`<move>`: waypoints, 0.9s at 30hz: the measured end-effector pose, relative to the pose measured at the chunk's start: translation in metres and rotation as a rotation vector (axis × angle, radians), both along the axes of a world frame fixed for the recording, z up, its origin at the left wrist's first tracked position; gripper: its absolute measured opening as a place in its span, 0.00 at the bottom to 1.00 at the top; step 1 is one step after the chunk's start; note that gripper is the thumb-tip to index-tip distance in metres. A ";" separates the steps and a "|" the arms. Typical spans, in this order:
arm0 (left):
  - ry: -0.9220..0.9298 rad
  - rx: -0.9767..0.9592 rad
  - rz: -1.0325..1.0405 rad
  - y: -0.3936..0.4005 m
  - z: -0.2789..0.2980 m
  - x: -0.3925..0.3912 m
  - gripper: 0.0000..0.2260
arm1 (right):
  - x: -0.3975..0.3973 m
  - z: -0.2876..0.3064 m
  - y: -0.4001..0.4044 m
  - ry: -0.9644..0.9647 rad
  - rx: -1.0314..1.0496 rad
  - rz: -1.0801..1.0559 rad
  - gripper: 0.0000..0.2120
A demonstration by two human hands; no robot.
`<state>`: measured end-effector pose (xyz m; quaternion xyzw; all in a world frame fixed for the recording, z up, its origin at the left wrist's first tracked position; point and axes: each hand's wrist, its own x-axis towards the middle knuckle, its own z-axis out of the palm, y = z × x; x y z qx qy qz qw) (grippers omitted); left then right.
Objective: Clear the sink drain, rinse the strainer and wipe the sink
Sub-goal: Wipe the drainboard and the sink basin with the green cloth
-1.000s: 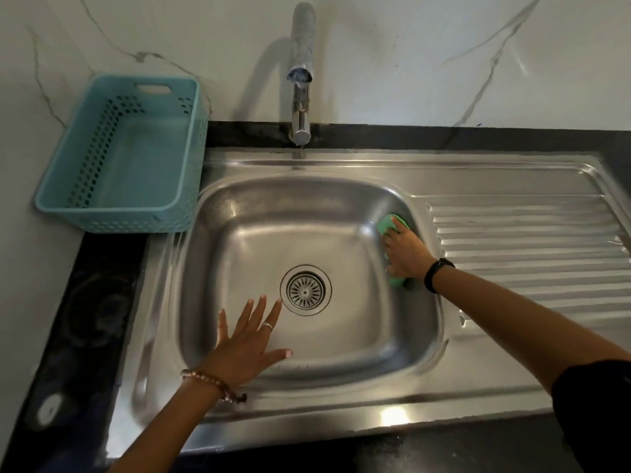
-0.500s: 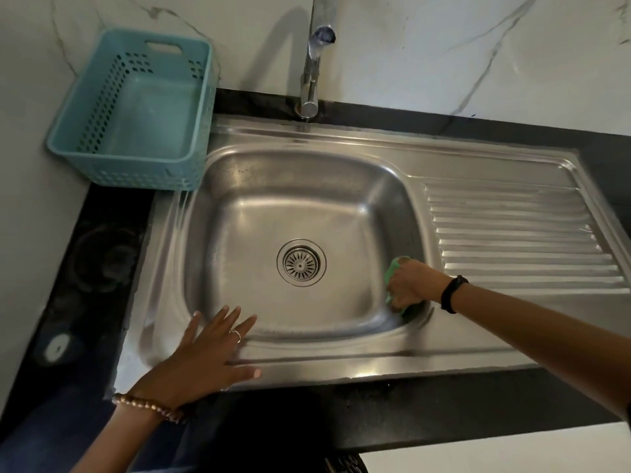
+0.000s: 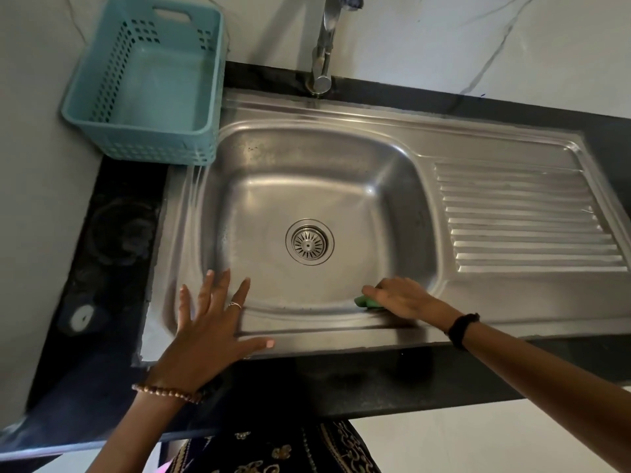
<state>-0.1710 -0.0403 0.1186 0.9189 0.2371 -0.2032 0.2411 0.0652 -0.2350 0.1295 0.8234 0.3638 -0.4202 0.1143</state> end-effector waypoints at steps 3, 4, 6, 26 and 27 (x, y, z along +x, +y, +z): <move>-0.068 0.072 0.102 -0.002 -0.002 -0.006 0.57 | -0.027 0.001 0.027 0.054 0.037 0.143 0.16; -0.079 0.127 0.107 -0.003 -0.003 -0.009 0.58 | -0.036 -0.004 0.038 0.052 0.050 0.213 0.15; -0.105 0.174 0.140 -0.002 -0.003 -0.011 0.57 | -0.057 -0.014 0.062 0.018 0.090 0.325 0.15; -0.042 0.222 0.152 0.003 -0.006 -0.020 0.52 | -0.028 -0.013 0.047 0.090 -0.215 0.167 0.19; -0.045 0.220 0.153 0.002 -0.007 -0.020 0.52 | -0.035 -0.015 0.054 0.100 -0.212 0.172 0.19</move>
